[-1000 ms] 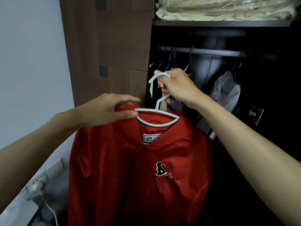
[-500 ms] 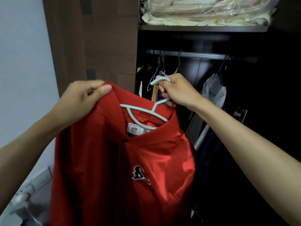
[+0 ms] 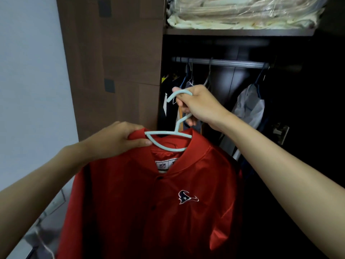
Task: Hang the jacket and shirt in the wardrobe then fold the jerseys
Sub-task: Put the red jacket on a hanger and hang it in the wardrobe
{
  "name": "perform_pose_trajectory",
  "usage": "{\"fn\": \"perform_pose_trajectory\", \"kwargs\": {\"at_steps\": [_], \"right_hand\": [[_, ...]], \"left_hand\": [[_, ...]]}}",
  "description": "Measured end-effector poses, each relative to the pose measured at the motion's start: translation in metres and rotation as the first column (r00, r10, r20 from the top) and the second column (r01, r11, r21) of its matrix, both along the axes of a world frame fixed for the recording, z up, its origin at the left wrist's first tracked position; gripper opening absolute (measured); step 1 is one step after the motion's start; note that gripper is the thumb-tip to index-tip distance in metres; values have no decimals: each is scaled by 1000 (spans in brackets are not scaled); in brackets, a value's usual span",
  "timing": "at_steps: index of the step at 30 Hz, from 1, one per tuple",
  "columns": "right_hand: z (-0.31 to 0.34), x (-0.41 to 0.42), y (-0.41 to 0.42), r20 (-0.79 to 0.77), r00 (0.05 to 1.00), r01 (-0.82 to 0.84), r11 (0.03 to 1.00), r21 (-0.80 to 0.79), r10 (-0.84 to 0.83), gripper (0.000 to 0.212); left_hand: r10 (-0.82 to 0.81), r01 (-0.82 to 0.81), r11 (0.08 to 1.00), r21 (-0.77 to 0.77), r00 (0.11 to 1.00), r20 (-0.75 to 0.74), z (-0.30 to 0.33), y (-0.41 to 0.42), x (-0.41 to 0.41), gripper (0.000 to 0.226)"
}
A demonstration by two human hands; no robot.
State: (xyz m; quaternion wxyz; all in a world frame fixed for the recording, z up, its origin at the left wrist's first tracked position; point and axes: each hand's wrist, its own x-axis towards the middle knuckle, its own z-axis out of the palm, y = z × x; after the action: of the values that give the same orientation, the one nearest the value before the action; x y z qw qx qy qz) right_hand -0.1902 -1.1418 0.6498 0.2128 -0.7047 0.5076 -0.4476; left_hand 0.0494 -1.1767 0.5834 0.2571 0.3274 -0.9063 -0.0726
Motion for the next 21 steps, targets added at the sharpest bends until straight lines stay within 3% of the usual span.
{"fn": "perform_pose_trajectory", "kwargs": {"at_steps": [2, 5, 8, 10, 15, 21], "right_hand": [[1, 9, 3, -36, 999, -35, 999, 9, 36, 47], [5, 11, 7, -95, 994, -44, 999, 8, 44, 45], [7, -1, 10, -101, 995, 10, 1000, -3, -11, 44], [7, -10, 12, -91, 994, 53, 998, -21, -54, 45], [6, -5, 14, -64, 992, 103, 994, -37, -105, 46], [8, -15, 23, -45, 993, 112, 994, -5, -112, 44]], "left_hand": [[-52, 51, 999, -4, 998, -46, -4, -2, -6, 34], [-120, 137, 982, 131, 984, -132, -4, 2, -13, 7], [-164, 258, 868, 425, 955, -246, -1, 11, -11, 21], [-157, 301, 795, 526, 940, -302, 2, 15, -8, 22], [-106, 306, 838, 452, 904, -415, 5, 21, -25, 18], [-133, 329, 848, 416, 891, -434, 9, 23, -30, 17]]}}
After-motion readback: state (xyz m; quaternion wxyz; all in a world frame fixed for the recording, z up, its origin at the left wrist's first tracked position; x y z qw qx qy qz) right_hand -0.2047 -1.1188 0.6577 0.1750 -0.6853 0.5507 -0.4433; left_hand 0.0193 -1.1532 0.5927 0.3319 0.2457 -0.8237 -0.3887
